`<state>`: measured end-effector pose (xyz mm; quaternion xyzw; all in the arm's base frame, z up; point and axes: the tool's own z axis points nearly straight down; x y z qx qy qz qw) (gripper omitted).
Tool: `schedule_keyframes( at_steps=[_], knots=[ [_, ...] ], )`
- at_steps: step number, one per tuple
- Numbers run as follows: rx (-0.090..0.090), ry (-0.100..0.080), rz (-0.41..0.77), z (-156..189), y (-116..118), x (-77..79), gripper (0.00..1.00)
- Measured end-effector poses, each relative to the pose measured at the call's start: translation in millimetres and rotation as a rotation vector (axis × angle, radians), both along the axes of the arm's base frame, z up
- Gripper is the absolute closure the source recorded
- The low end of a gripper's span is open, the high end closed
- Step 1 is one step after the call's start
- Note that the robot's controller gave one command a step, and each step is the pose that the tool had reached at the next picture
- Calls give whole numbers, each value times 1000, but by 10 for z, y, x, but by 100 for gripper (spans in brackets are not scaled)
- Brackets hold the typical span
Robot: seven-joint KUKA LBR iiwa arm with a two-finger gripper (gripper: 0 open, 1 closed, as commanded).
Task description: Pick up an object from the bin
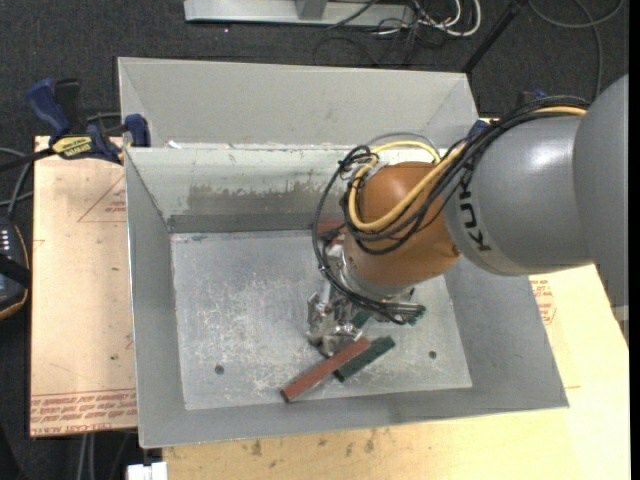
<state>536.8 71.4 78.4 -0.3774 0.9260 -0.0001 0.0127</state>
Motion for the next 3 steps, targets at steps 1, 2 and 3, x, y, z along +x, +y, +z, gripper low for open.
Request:
schedule_keyframes(
  at_steps=[1, 2, 3],
  knots=[
    [-5, 6, 0, -20, -25, -15, 0],
    [-4, 6, 0, -20, -25, -15, 0],
    [-7, 8, 409, 2, -507, 643, 100]
  ],
)
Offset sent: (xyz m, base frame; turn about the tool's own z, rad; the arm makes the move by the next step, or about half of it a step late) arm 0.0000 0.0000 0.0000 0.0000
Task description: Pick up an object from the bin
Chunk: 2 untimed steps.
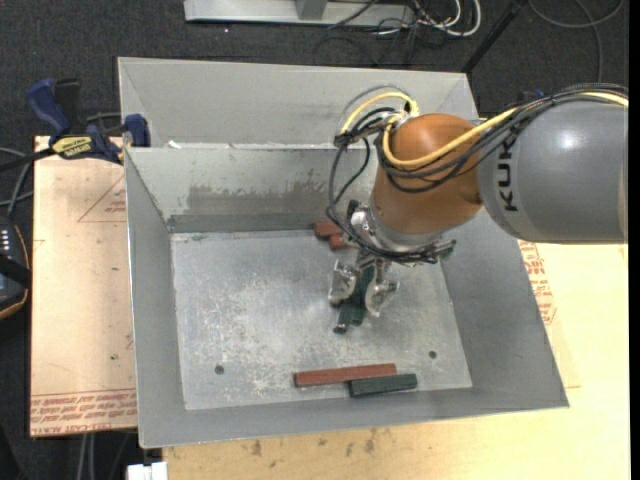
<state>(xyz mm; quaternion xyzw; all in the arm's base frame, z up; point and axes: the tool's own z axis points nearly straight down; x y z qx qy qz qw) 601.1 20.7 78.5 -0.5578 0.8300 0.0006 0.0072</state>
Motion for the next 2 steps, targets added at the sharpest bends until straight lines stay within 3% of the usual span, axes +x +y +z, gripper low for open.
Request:
schedule_keyframes(
  at_steps=[1, 2],
  knots=[
    [0, 0, 0, 0, 0, 0, 100],
    [-6, 2, -43, 1652, 24, 5, 100]
  ],
)
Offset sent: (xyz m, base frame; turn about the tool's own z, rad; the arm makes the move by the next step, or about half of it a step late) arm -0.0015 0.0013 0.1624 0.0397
